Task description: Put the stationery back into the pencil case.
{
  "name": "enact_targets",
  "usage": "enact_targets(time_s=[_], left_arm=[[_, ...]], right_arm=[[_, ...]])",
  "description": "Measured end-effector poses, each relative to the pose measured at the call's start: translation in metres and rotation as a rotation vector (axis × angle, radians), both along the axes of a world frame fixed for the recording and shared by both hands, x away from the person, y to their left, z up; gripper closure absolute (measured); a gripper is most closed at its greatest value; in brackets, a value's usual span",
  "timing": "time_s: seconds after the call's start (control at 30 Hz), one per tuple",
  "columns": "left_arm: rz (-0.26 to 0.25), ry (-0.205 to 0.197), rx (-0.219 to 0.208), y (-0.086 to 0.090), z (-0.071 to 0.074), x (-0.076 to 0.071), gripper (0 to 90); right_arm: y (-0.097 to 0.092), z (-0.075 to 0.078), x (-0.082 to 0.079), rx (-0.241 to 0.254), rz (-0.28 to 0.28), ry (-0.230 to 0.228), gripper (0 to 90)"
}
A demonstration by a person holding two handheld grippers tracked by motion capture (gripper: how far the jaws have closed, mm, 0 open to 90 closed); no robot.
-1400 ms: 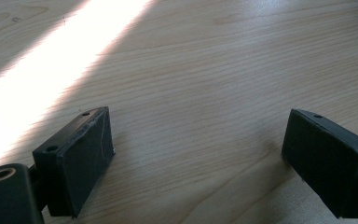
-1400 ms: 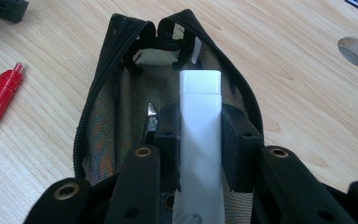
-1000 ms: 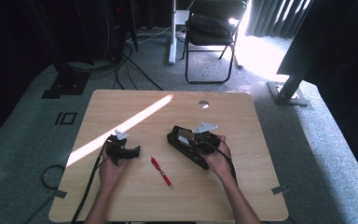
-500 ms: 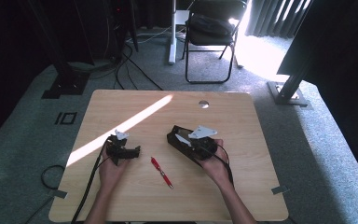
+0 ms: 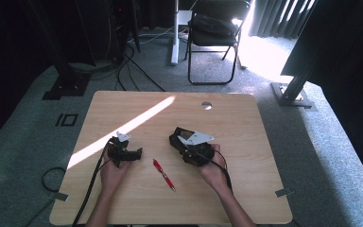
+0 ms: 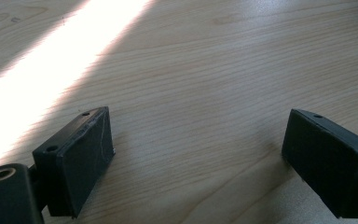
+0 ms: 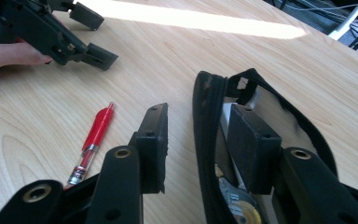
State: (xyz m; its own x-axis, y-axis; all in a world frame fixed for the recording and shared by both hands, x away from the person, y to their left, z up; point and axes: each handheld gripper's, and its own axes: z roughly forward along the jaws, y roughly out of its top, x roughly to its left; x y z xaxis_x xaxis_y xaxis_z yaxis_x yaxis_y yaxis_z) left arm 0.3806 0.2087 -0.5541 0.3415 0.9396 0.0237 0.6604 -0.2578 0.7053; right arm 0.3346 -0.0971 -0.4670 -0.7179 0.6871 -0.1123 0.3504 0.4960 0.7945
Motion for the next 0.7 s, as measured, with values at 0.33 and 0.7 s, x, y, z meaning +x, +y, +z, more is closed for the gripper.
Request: enact_targets(time_s=[0.33,0.7], left_arm=[[0.0,0.0,0.0,0.0,0.0,0.0,8.9],[0.001,-0.001,-0.002,0.0,0.0,0.0,8.9]], right_arm=[[0.011,-0.005,-0.004,-0.003,0.023,0.004,58.3],[0.02,-0.01,-0.007,-0.013,0.047,0.011,58.4]])
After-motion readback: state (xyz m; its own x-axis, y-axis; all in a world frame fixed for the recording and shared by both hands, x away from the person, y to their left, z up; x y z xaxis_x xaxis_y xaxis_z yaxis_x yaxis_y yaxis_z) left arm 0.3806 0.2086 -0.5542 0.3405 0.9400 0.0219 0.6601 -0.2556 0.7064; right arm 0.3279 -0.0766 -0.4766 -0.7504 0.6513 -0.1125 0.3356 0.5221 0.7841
